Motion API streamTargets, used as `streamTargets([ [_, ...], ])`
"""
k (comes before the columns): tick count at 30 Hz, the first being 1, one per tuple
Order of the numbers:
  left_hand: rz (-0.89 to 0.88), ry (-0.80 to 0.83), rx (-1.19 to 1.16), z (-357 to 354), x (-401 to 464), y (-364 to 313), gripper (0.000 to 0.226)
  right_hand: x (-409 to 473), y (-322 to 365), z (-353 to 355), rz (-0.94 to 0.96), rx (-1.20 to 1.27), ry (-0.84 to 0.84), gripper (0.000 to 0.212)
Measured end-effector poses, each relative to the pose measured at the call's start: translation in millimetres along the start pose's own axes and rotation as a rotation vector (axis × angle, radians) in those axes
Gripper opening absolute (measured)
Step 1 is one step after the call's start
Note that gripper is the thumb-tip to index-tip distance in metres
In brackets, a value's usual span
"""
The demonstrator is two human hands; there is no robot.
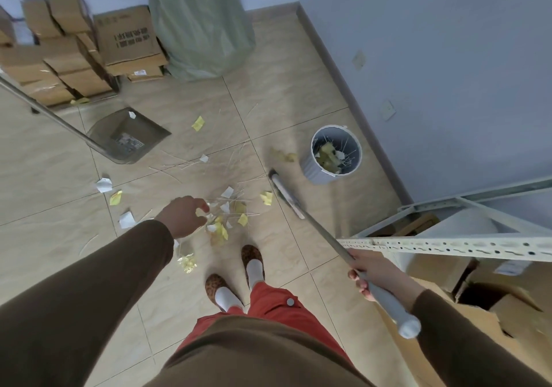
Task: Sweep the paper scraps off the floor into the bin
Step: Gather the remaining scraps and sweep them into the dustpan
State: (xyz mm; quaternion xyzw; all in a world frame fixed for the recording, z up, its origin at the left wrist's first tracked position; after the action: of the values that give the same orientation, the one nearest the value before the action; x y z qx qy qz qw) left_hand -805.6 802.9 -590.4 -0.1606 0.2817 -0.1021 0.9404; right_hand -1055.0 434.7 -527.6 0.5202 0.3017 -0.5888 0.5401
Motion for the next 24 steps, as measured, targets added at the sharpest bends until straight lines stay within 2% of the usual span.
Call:
streamTargets([
  [1,0.005,0.0,0.001,1,0,0,0.03,-4,5,-10,0.035,0.034,0.012,0.011],
  [5,0.021,0.012,0.006,3,-3,5,0.028,-10,37,-64,0.074,0.258,0.022,0.016],
  [9,0.039,0.022,0.018,1,-11,12,0.028,12,107,-119,0.179,0.377,-0.043,0.02],
  [13,0.075,0.026,0.027,-1,-18,25,0.03,29,178,-172,0.299,0.084,0.03,0.022],
  [15,0.089,0.028,0.027,-1,-21,31,0.03,32,176,-191,0.296,-0.08,0.063,0.037],
  [17,0.1,0.026,0.01,1,-21,36,0.03,30,151,-200,0.256,-0.15,0.105,0.035],
  [21,0.13,0.031,-0.038,6,-16,38,0.03,7,110,-172,0.123,0.001,0.166,0.017],
  [24,0.154,0.022,-0.067,12,-10,38,0.03,-20,96,-138,0.054,0.073,0.269,0.016],
])
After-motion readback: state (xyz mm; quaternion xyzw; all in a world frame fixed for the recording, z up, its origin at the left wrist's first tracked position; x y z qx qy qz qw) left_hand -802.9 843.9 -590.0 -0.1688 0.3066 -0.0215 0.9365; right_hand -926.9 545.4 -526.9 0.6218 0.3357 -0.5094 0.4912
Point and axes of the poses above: each hand's wrist, its own x-axis towards the middle knuckle, its own z-axis out of the back of the hand, y = z × x, the point moved 9 cm from there along x, towards the middle knuckle, and after that the axes turned 9 degrees about -y, right-handed, at the moved point
